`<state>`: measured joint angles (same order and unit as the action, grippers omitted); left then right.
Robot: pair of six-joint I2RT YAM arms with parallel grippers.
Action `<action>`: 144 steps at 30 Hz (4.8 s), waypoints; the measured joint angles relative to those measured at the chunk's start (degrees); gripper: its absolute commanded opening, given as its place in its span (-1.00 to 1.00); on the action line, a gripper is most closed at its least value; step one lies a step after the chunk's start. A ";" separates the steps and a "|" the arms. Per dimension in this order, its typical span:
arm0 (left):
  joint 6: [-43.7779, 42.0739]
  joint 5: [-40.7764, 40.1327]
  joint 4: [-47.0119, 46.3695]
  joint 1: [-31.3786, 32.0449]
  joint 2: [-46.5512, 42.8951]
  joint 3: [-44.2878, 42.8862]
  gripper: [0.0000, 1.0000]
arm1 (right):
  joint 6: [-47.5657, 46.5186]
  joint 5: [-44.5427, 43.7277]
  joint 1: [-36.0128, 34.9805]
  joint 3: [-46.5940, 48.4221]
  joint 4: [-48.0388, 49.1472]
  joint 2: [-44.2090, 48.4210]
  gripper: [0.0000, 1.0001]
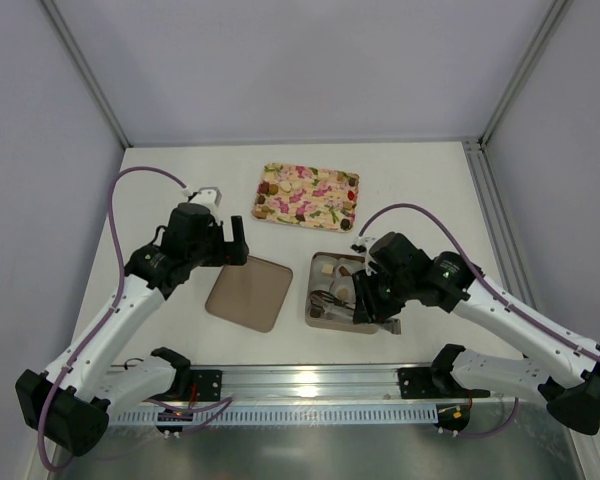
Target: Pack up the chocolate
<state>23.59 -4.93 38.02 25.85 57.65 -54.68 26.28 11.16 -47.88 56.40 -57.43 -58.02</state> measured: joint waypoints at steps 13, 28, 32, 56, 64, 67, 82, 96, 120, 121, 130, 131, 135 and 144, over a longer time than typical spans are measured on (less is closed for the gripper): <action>0.00 -0.02 0.00 0.00 0.00 0.00 1.00 | -1.70 -5.16 0.59 9.01 -3.91 -1.20 -0.24; -0.02 -0.04 0.00 0.00 0.00 0.00 0.99 | -11.69 -7.30 20.04 27.87 -0.35 -20.79 -0.24; -0.02 -0.09 0.00 0.00 0.00 0.00 0.99 | -13.07 -8.57 23.56 34.18 1.57 -28.98 -0.24; -0.09 -0.46 0.00 0.00 0.72 0.00 0.99 | -12.17 -13.90 28.37 60.28 2.99 -62.53 -0.24; -0.13 -0.61 0.02 0.00 0.74 0.00 0.99 | -10.60 -13.18 28.39 60.63 3.50 -63.89 -0.24; -0.13 -0.61 0.02 0.00 0.74 0.00 0.99 | -10.16 -13.16 28.39 60.70 3.98 -63.89 -0.24; -0.15 -0.61 0.02 0.00 1.11 0.00 1.00 | -8.37 -12.46 28.39 62.34 5.03 -65.59 -0.25; -0.15 -0.61 0.02 0.00 1.11 0.00 0.99 | -8.09 -12.09 28.39 62.14 5.60 -66.53 -0.46; -0.11 -0.57 0.02 0.00 1.11 0.00 0.99 | -8.37 -6.95 28.39 35.60 9.31 -36.00 -0.51; -0.09 -0.57 0.04 0.00 1.11 0.00 1.00 | -8.57 -6.32 28.39 33.31 9.42 -33.55 -0.51; -0.07 -0.35 0.04 0.00 0.87 0.00 0.99 | -10.78 0.33 28.15 17.46 2.73 -10.78 -0.51; -0.07 -0.33 0.04 0.00 0.85 0.00 0.99 | -11.02 1.01 28.04 15.98 1.46 -8.13 -0.51; -0.07 0.00 0.04 0.00 0.83 0.00 0.99 | -11.54 3.04 27.28 11.34 -3.96 0.24 -0.51; -0.04 0.39 0.04 0.00 0.83 0.00 0.99 | -10.69 6.40 22.08 5.92 -14.01 8.57 -0.51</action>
<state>23.55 -4.54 38.06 25.85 58.48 -54.68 15.59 17.56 -25.80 62.33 -71.44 -49.45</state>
